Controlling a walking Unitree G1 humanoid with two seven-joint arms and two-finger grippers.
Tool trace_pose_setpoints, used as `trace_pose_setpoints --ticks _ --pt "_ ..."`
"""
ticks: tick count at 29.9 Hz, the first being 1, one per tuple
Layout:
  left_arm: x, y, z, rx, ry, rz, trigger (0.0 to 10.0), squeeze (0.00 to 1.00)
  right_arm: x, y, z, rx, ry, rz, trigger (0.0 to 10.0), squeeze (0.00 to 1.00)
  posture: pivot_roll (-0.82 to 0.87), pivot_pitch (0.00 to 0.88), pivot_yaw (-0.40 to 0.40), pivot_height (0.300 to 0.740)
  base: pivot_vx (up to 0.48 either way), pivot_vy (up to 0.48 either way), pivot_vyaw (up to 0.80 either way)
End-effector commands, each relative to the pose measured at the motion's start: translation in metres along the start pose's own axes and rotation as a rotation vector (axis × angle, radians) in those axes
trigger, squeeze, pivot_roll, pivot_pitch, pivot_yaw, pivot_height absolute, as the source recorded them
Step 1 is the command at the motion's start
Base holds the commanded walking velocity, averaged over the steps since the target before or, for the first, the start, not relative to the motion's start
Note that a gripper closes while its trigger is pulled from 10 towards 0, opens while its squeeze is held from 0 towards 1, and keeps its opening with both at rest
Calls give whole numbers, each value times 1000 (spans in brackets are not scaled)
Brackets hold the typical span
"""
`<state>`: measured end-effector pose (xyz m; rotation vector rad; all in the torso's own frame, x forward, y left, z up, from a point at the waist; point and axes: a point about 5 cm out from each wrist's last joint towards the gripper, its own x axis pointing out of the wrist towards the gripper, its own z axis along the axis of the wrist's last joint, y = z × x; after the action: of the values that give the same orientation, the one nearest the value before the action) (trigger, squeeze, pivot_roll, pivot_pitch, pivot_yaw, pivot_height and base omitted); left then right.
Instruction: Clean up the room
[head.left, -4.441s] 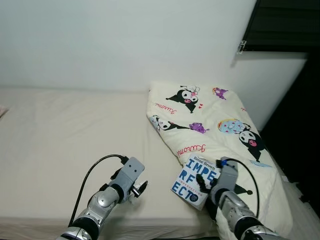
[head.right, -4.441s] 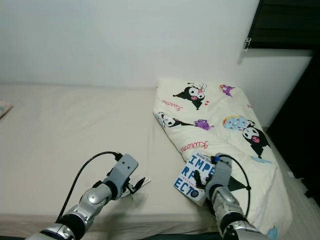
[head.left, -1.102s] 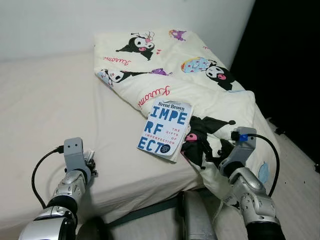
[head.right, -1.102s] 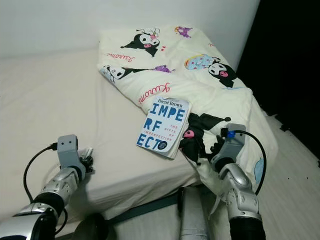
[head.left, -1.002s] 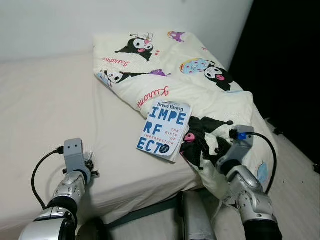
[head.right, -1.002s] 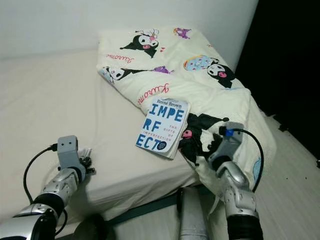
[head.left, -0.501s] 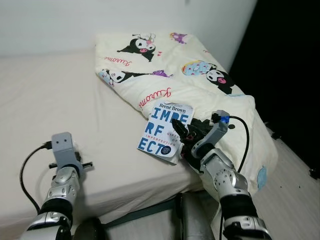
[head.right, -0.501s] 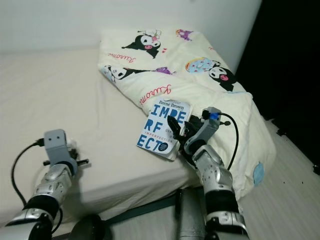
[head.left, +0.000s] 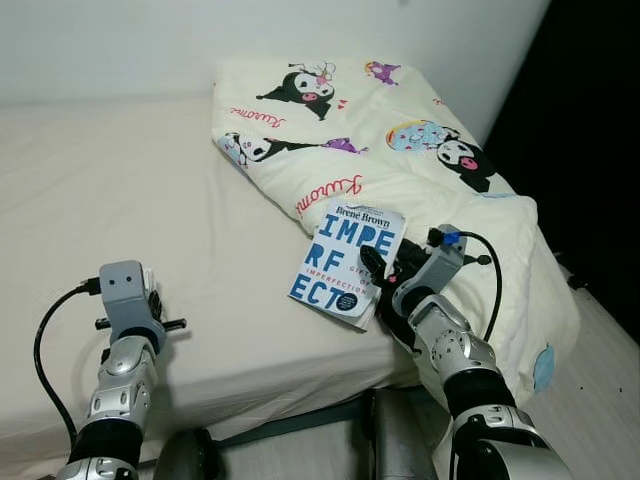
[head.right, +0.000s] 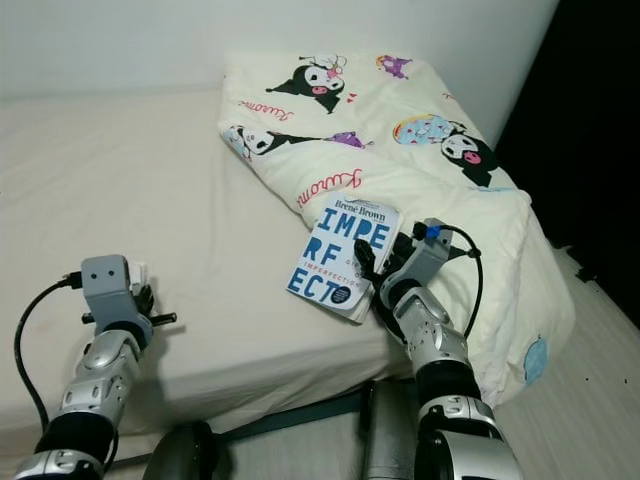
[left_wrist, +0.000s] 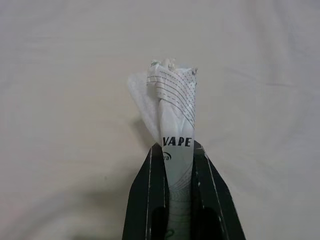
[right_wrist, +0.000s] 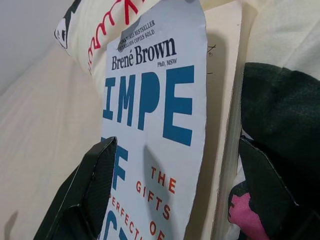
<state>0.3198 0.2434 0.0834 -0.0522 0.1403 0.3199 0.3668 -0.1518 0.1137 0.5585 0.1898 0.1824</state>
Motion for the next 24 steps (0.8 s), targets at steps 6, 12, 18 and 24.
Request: trace_pose_setpoints --ticks 6,12,18,24 --pt "-7 3 -4 38 20 -4 0 0 2 8 -26 72 79 91 10000 0 -50 188 -7 477 0 0 0" --pt "-12 7 -5 48 25 -4 0 0 6 16 -36 63 138 109 5490 0 -39 199 -10 477 0 0 0" --pt "-14 9 -6 51 31 3 0 0 9 17 -33 67 132 89 0 0 -33 202 -15 477 0 0 0" --pt "-17 9 -8 54 43 4 0 0 14 18 -21 108 76 96 0 0 -19 201 -21 477 0 0 0"
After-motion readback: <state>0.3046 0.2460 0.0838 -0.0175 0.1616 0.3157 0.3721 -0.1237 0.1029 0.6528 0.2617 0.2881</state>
